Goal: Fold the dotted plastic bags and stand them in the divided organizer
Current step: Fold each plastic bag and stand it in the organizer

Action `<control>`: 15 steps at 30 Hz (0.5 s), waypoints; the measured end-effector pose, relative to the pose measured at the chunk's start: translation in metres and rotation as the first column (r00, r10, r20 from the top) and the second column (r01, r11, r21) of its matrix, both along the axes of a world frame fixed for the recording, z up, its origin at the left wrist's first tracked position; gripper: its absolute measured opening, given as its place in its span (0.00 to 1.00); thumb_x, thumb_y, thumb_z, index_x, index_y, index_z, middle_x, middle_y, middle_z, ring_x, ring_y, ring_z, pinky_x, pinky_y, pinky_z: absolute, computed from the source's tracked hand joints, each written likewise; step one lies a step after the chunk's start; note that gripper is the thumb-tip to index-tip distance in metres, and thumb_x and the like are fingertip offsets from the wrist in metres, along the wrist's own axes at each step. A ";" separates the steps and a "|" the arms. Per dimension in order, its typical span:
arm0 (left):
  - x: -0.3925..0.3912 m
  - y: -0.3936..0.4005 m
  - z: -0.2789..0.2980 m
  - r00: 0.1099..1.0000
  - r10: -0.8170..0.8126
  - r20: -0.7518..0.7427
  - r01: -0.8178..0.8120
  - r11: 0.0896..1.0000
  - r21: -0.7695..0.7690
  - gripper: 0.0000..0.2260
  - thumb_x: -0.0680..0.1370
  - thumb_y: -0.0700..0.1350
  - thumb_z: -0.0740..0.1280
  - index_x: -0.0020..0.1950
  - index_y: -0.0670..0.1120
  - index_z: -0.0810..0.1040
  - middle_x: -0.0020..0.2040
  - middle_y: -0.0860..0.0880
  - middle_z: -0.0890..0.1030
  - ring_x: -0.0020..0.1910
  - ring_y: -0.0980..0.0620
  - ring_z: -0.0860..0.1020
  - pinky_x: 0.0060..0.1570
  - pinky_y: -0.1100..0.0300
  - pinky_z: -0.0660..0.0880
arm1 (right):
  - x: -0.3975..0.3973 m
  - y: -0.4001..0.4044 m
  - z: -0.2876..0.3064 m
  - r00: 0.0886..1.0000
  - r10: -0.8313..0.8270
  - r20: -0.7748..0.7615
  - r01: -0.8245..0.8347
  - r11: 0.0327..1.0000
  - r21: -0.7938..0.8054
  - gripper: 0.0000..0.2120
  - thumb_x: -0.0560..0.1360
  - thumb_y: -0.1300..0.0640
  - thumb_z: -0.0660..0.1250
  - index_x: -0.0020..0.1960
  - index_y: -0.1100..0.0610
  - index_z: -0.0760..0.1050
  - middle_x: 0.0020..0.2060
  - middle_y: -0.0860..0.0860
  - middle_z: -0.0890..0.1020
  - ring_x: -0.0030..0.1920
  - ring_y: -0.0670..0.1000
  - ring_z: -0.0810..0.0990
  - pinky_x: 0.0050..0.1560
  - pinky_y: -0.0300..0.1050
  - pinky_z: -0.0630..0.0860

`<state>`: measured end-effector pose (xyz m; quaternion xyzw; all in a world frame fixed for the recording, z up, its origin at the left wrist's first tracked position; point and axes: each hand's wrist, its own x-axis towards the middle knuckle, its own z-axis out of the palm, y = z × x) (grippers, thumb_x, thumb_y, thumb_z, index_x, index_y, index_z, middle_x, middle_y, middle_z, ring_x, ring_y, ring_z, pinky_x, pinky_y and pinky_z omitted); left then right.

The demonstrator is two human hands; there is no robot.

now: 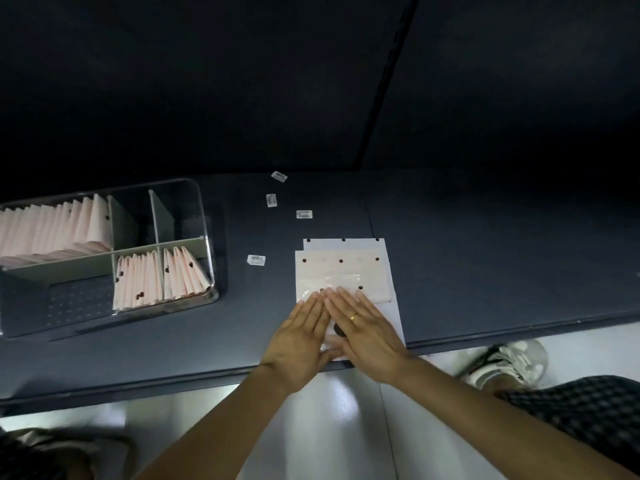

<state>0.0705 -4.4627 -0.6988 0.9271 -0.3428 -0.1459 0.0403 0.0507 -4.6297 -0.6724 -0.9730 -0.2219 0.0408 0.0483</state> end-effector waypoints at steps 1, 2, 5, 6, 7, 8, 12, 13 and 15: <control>0.000 0.001 -0.001 1.000 0.005 0.000 -0.005 1.000 -0.002 0.34 0.77 0.64 0.39 0.74 0.44 0.32 0.74 0.48 0.31 0.70 0.50 0.28 0.68 0.55 0.26 | -0.006 -0.003 -0.004 0.997 -0.043 -0.063 0.042 0.999 -0.010 0.29 0.79 0.43 0.50 0.73 0.61 0.62 0.73 0.54 0.63 0.73 0.54 0.61 0.71 0.60 0.59; 0.000 0.001 -0.001 1.000 0.015 -0.005 -0.015 1.000 -0.005 0.34 0.78 0.65 0.40 0.73 0.45 0.31 0.73 0.48 0.30 0.71 0.50 0.28 0.69 0.55 0.27 | -0.009 -0.008 -0.007 0.994 -0.080 -0.069 0.077 0.996 -0.047 0.31 0.79 0.41 0.47 0.73 0.61 0.61 0.73 0.53 0.61 0.74 0.53 0.60 0.71 0.60 0.57; 0.003 0.003 -0.002 1.000 0.022 -0.019 -0.022 1.000 -0.015 0.34 0.79 0.65 0.43 0.72 0.47 0.30 0.72 0.50 0.29 0.71 0.51 0.28 0.69 0.56 0.28 | -0.014 -0.023 -0.006 0.991 -0.132 -0.033 0.124 0.978 -0.170 0.30 0.78 0.41 0.47 0.70 0.60 0.68 0.70 0.53 0.69 0.70 0.51 0.68 0.69 0.54 0.64; 0.004 0.004 -0.002 1.000 0.012 -0.019 -0.012 1.000 -0.012 0.34 0.78 0.65 0.43 0.73 0.47 0.30 0.72 0.50 0.29 0.71 0.51 0.28 0.69 0.57 0.28 | -0.016 -0.030 -0.004 0.988 -0.150 -0.038 0.141 0.973 -0.181 0.30 0.78 0.41 0.47 0.69 0.59 0.69 0.69 0.53 0.70 0.69 0.51 0.69 0.71 0.52 0.61; 0.006 0.005 -0.002 1.000 0.004 -0.016 -0.005 1.000 -0.012 0.34 0.78 0.65 0.43 0.74 0.47 0.32 0.73 0.50 0.29 0.70 0.51 0.28 0.69 0.57 0.27 | -0.017 -0.038 -0.002 0.985 -0.164 -0.043 0.153 0.970 -0.189 0.30 0.78 0.42 0.46 0.69 0.59 0.70 0.69 0.53 0.71 0.69 0.51 0.70 0.72 0.52 0.57; 0.008 0.006 -0.002 1.000 -0.002 -0.011 0.002 1.000 -0.013 0.34 0.78 0.65 0.42 0.75 0.47 0.33 0.73 0.50 0.30 0.70 0.51 0.27 0.68 0.57 0.26 | -0.019 -0.047 -0.001 0.985 -0.171 -0.028 0.162 0.967 -0.196 0.30 0.79 0.42 0.45 0.68 0.59 0.70 0.68 0.53 0.71 0.69 0.51 0.70 0.72 0.51 0.55; 0.015 0.012 -0.001 1.000 0.006 -0.005 -0.007 0.999 -0.035 0.32 0.77 0.66 0.42 0.77 0.52 0.40 0.75 0.49 0.34 0.71 0.50 0.29 0.68 0.56 0.27 | -0.017 -0.066 0.002 0.985 -0.156 0.077 0.167 0.970 -0.174 0.29 0.81 0.43 0.43 0.64 0.58 0.76 0.65 0.51 0.76 0.67 0.52 0.72 0.71 0.55 0.61; 0.017 0.013 0.001 1.000 0.019 -0.007 -0.019 0.999 -0.048 0.31 0.77 0.66 0.43 0.77 0.54 0.43 0.77 0.48 0.37 0.74 0.50 0.33 0.70 0.56 0.29 | -0.014 -0.065 0.003 0.981 -0.158 0.109 0.173 0.975 -0.138 0.25 0.80 0.44 0.49 0.59 0.56 0.79 0.62 0.50 0.78 0.65 0.52 0.75 0.69 0.54 0.66; 0.023 0.013 0.005 0.998 0.060 0.001 -0.060 0.994 -0.095 0.28 0.79 0.64 0.48 0.77 0.57 0.53 0.78 0.49 0.46 0.77 0.50 0.45 0.74 0.56 0.38 | -0.001 -0.061 0.007 0.965 -0.188 0.182 0.193 0.981 -0.010 0.13 0.75 0.47 0.66 0.48 0.55 0.83 0.54 0.49 0.83 0.58 0.52 0.80 0.61 0.53 0.74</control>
